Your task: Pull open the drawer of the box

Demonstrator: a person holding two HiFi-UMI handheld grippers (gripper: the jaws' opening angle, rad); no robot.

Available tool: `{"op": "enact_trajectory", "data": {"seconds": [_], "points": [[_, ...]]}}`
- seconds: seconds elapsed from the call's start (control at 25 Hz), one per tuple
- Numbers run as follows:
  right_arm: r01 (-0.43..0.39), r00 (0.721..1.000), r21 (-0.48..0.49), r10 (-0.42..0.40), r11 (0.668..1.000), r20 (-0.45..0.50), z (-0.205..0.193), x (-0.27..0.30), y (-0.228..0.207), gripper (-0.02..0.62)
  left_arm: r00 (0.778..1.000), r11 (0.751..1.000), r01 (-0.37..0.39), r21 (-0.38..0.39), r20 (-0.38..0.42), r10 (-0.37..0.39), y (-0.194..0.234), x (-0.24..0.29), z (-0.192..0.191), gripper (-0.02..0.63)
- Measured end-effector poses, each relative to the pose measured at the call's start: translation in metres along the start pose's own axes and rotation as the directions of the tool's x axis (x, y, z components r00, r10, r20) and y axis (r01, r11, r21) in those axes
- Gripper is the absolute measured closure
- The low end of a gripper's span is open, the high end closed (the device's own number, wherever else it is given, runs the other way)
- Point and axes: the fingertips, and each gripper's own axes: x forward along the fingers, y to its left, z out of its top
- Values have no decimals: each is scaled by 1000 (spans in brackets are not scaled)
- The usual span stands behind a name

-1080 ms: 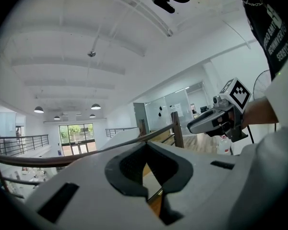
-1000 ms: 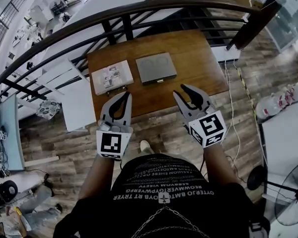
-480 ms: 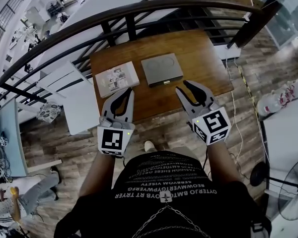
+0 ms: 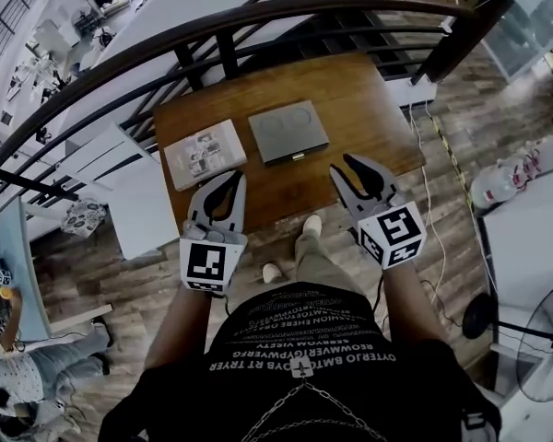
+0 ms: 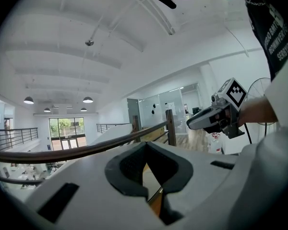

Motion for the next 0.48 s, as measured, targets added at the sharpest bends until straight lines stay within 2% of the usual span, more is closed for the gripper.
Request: {"op": "enact_trajectory", "data": {"seconds": [0.28,0.48], "points": [[-54,998,5,54,999,-31,-16,39,-20,481,999,999,-41,-1,-36,41,24,36,-8,600],[-87,995,11,88,996,-43,-18,69,-41,481,998,1000,-27,-8,-51,26,29,77,-11,600]]}}
